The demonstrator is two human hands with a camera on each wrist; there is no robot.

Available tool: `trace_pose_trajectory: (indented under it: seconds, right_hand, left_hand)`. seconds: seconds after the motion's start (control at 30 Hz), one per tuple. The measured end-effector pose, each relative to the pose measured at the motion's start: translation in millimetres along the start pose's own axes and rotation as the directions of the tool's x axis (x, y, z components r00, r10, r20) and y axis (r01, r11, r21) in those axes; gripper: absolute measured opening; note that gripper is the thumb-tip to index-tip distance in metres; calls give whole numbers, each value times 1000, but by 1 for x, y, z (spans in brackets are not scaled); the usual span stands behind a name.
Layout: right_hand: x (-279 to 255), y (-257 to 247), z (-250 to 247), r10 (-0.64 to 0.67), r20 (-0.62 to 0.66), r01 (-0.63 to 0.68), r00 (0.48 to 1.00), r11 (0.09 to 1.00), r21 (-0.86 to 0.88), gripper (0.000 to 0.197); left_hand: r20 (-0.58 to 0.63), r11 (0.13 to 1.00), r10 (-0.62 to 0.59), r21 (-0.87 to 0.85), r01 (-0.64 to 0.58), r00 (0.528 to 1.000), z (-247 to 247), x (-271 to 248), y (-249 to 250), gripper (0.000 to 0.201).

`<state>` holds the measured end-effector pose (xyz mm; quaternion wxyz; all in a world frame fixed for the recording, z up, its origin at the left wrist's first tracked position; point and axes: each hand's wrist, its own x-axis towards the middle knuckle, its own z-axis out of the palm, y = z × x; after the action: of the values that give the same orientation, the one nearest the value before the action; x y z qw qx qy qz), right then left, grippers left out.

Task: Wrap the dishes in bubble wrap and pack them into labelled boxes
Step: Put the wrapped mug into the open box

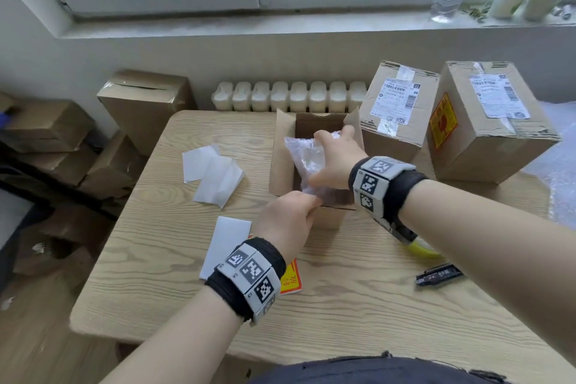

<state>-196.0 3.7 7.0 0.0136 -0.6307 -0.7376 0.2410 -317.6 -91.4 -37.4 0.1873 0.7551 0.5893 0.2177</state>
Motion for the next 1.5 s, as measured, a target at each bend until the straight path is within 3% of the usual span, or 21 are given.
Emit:
trace_pose_trajectory:
  seconds: [0.1, 0.33, 0.43, 0.53, 0.63, 0.67, 0.73, 0.77, 0.8, 0.9, 1.0, 1.07, 1.13, 1.2, 1.3, 1.4, 1.5]
  right_hand:
    - [5, -5, 14, 4, 38, 1, 999, 993, -118, 66]
    - [12, -11, 44, 64, -46, -75, 997, 947, -311, 87]
    - [12, -10, 46, 78, -24, -82, 997, 938, -336, 54]
    - [4, -11, 36, 52, 113, -6, 992, 928, -373, 37]
    - [-7, -11, 28, -27, 116, 57, 993, 962, -266, 29]
    - [-11, -8, 28, -88, 35, 94, 995, 974, -206, 27]
    - [-21, 4, 31, -224, -244, 186, 944, 968, -170, 33]
    - [-27, 11, 31, -234, -345, 189, 909, 969, -159, 42]
    - [-33, 19, 31, -184, -374, 156, 909, 982, -106, 54]
    - [-45, 34, 30, -8, -204, 47, 979, 981, 187, 67]
    - [-52, 39, 32, -85, -104, 107, 991, 966, 234, 68]
    - [-56, 44, 33, -114, -47, 121, 992, 973, 198, 78]
    - [-57, 50, 32, -99, -95, 107, 991, 991, 81, 74]
    - [-52, 53, 25, -112, -189, 94, 975, 990, -103, 61]
    - [-41, 48, 18, -190, -168, 126, 967, 935, -332, 67]
    - [-32, 42, 19, -197, -136, 137, 971, 923, -361, 69]
    - [-31, 42, 23, -185, -139, 132, 973, 938, -321, 63]
  left_hand:
    - [-16, 1000, 4, -5, -4, 1000, 0, -2, -3, 28]
    - [-29, 999, 18, -39, -19, 999, -3, -2, -6, 25]
    - [-17, 999, 1, -34, -2, 1000, -5, -4, -6, 27]
    - [-33, 999, -5, -43, 4, 999, -4, -5, -9, 24]
    - [-40, 999, -12, -39, 10, 999, -4, -6, -11, 26]
    - [-52, 999, -19, -39, 17, 998, -5, -7, -11, 28]
    - [-116, 996, -93, 4, 94, 989, -9, -8, -13, 40]
    - [-158, 984, -164, 41, 172, 974, -11, -8, -15, 53]
    - [-183, 964, -241, 71, 258, 953, -12, -7, -18, 68]
    - [-67, 925, -366, 79, 371, 928, -13, 2, -22, 94]
    - [31, 951, -308, 4, 309, 951, -9, 11, -19, 74]
    - [-2, 958, -287, -17, 287, 958, -7, 16, -17, 56]
    - [-57, 941, -337, -12, 337, 940, -8, 20, -17, 48]
    - [-123, 911, -390, 91, 401, 913, -10, 26, -17, 49]
    - [-131, 851, -380, 339, 401, 916, -15, 36, -13, 57]
    - [-27, 813, -325, 503, 294, 945, -18, 50, -6, 64]
    - [87, 770, -325, 603, 209, 942, -25, 70, 1, 85]
